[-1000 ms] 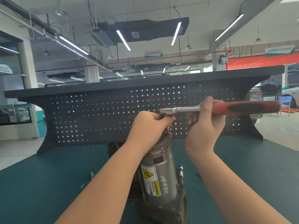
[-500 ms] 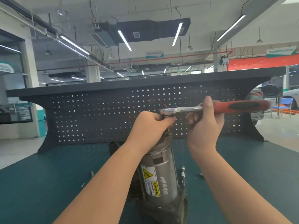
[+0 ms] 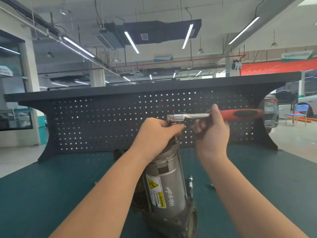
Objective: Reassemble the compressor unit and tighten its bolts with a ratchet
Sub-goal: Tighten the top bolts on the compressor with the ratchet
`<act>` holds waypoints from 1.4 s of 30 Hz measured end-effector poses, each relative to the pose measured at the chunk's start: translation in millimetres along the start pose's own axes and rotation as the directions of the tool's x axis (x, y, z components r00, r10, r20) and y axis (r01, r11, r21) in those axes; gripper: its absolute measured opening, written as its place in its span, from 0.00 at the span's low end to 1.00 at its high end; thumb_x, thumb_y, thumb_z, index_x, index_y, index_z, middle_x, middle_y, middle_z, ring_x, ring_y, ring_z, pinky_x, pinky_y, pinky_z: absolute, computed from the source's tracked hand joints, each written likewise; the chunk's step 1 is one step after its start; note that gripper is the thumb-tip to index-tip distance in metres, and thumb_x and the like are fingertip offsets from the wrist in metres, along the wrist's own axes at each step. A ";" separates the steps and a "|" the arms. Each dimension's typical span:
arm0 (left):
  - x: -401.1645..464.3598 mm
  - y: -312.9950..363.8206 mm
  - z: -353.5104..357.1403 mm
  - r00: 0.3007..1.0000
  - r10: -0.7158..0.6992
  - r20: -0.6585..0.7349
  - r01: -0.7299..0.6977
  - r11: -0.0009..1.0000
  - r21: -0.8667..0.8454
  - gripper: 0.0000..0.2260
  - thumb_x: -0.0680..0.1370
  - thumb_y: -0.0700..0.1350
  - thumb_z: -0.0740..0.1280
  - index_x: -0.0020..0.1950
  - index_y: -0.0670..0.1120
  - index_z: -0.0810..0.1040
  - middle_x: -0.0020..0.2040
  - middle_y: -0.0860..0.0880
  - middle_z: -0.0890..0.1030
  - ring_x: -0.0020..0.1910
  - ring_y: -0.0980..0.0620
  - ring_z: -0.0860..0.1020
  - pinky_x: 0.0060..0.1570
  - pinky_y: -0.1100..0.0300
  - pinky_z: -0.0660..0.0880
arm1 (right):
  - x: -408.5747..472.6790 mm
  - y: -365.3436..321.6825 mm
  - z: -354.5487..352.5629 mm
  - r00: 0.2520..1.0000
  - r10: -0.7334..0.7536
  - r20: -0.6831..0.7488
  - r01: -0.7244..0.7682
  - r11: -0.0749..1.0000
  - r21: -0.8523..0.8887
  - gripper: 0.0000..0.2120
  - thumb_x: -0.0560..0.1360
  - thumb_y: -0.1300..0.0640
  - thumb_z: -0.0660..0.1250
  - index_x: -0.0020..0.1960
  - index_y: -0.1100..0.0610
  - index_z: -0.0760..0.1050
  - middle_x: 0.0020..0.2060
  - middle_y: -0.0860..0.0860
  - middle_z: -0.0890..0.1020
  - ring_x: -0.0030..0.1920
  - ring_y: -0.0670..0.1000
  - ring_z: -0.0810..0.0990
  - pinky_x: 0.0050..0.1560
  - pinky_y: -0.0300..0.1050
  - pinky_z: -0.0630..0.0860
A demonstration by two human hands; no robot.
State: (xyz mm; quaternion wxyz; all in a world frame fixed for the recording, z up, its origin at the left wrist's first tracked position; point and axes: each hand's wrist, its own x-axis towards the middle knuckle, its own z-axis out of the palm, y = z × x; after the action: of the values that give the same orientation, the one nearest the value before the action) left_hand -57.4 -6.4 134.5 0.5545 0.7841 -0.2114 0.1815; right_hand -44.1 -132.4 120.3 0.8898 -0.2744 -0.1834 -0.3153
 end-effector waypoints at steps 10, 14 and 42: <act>0.8 1.4 3.8 1.000 -0.007 0.019 0.007 1.000 0.000 0.14 0.75 0.39 0.70 0.29 0.45 0.79 0.21 0.52 0.76 0.19 0.60 0.70 0.23 0.71 0.66 | -24.7 -4.1 5.6 0.718 -0.406 0.565 0.651 0.679 -0.339 0.15 0.71 0.67 0.61 0.40 0.47 0.70 0.29 0.37 0.76 0.34 0.32 0.76 0.38 0.25 0.70; 0.8 -0.1 1.9 0.999 -0.014 0.037 0.016 0.998 -0.064 0.10 0.75 0.47 0.73 0.41 0.40 0.86 0.38 0.42 0.85 0.29 0.57 0.78 0.28 0.73 0.71 | -4.4 -8.8 8.0 0.991 -0.116 -0.065 0.114 0.993 -0.028 0.12 0.80 0.56 0.61 0.39 0.55 0.66 0.24 0.46 0.66 0.24 0.47 0.63 0.27 0.41 0.62; 10.6 0.5 6.9 1.000 -0.016 -0.022 0.020 0.982 0.186 0.23 0.78 0.39 0.65 0.23 0.50 0.72 0.18 0.55 0.70 0.23 0.59 0.68 0.24 0.66 0.64 | -12.3 -2.3 2.6 0.282 -0.522 0.805 0.958 0.110 -0.264 0.13 0.72 0.64 0.59 0.38 0.46 0.69 0.32 0.35 0.69 0.36 0.36 0.72 0.44 0.26 0.72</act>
State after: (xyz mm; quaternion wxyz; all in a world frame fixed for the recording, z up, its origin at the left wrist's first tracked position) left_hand -48.4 -14.4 138.2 0.4826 0.8325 -0.1807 0.2037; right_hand -55.1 -126.7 117.0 0.2891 -0.5344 -0.3899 -0.6920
